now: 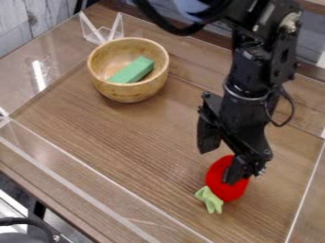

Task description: Move the red object to the left side of the table

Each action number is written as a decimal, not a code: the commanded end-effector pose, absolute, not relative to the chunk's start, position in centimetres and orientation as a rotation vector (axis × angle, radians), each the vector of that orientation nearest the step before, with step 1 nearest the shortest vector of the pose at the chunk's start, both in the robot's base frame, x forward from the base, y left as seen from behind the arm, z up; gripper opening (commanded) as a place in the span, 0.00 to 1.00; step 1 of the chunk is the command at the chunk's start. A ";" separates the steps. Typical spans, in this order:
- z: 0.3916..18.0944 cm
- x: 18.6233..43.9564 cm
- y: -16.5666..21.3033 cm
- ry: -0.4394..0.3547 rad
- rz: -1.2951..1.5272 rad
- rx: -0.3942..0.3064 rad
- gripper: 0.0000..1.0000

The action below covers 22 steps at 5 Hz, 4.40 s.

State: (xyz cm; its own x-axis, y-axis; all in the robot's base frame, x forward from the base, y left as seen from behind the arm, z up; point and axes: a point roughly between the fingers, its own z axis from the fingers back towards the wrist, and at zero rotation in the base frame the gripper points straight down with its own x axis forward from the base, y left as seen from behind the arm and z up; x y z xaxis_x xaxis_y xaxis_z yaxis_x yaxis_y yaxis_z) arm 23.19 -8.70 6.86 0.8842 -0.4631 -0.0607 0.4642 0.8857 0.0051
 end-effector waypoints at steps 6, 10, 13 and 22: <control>7.6 23.1 -8.1 -0.007 -0.631 0.018 1.00; 2.8 24.9 -8.4 0.023 -0.629 0.002 0.00; 5.1 23.2 -6.8 -0.074 -0.699 0.060 0.00; 7.3 24.6 -5.5 -0.108 -0.188 0.001 0.00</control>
